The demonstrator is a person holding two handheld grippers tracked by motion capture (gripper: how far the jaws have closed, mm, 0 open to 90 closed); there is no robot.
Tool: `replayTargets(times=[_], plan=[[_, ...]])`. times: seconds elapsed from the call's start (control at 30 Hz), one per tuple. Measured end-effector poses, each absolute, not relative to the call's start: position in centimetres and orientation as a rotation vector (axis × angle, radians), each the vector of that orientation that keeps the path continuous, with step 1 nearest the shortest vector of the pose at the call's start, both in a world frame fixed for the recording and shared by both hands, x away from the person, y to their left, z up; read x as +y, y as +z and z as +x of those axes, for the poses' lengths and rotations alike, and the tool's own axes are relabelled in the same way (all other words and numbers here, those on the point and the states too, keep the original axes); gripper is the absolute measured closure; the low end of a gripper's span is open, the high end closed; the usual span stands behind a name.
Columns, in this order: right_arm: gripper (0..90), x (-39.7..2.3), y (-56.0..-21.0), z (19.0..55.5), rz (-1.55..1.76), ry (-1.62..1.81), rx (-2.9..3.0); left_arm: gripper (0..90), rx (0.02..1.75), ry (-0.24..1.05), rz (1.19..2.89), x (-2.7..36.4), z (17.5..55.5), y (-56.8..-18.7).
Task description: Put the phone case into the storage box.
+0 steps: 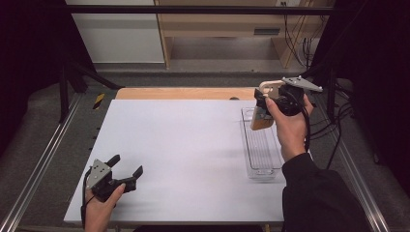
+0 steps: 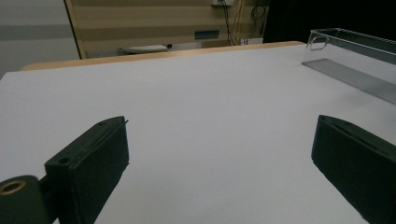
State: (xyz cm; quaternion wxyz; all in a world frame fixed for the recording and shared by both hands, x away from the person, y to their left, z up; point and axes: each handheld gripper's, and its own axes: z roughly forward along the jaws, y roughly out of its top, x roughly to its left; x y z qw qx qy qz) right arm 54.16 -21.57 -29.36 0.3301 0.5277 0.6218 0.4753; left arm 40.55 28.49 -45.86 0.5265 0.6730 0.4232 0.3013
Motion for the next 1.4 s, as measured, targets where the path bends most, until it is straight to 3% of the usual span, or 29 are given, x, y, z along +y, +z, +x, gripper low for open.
replayTargets(times=[1.4], plan=[[11.7,-20.8,-35.0,59.9,1.444,1.154,1.555,2.9,0.993,0.705,1.604,28.7,40.7,-45.9]])
